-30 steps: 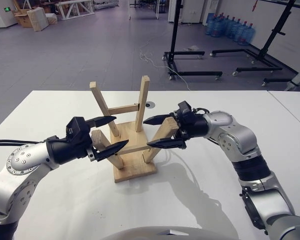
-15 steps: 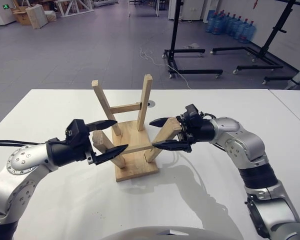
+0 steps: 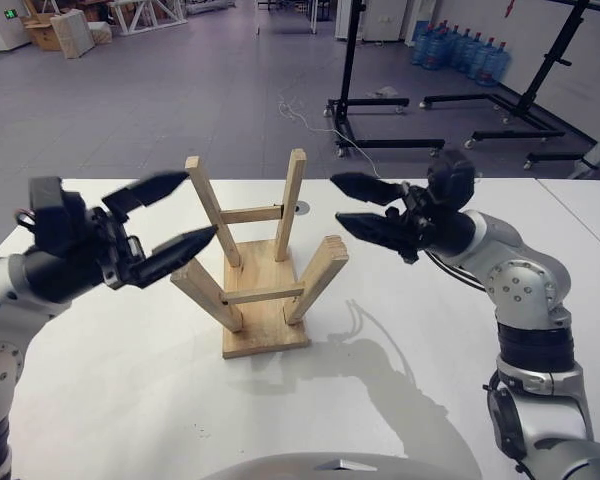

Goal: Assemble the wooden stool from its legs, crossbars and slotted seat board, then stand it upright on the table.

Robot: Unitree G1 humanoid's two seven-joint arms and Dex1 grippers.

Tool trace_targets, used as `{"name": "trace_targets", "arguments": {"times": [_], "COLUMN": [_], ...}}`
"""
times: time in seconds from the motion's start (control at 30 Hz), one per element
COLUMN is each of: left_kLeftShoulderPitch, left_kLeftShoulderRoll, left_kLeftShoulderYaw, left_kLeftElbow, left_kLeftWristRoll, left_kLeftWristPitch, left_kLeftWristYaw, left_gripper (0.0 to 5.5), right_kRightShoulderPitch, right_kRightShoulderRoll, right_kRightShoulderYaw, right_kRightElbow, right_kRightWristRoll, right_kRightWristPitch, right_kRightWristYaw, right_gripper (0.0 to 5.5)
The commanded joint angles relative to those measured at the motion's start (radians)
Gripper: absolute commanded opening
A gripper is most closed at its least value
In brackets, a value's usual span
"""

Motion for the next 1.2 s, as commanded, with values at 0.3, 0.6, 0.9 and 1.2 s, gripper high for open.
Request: {"name": "trace_targets", "arguments": {"times": [0.3, 0.6, 0.9, 1.2], "left_kLeftShoulderPitch": [0.079, 0.096, -0.01, 0.116], "left_kLeftShoulderRoll": [-0.108, -0.116, -0.087, -0.14], "left_kLeftShoulderYaw": [-0.495, -0.496, -0.292, -0.154], "left_kLeftElbow": [0.243, 0.286, 0.218, -0.051], "left_kLeftWristRoll": [0.389, 0.406, 0.364, 0.37], "left_kLeftWristPitch": [0.042, -0.046, -0.082, -0.06], "left_kLeftWristYaw": [0.099, 0.106, 0.23, 0.388], "left_gripper": [4.15, 4.15, 4.15, 4.15], "right_kRightShoulderPitch": [0.129, 0.098, -0.024, -0.066], "right_kRightShoulderRoll": [0.028, 0.058, 0.115, 0.106], "right_kRightShoulderYaw": [0.454, 0.373, 0.061, 0.169], "right_kRightElbow": [0.199, 0.14, 0.122, 0.388], "right_kRightWristRoll": [-0.365, -0.262, 0.108, -0.306], "right_kRightWristPitch": [-0.163, -0.165, -0.016, -0.218], "right_kRightWristYaw": [0.184, 0.133, -0.159, -0.139], "right_gripper": [3.74, 3.74, 3.74, 3.74]}}
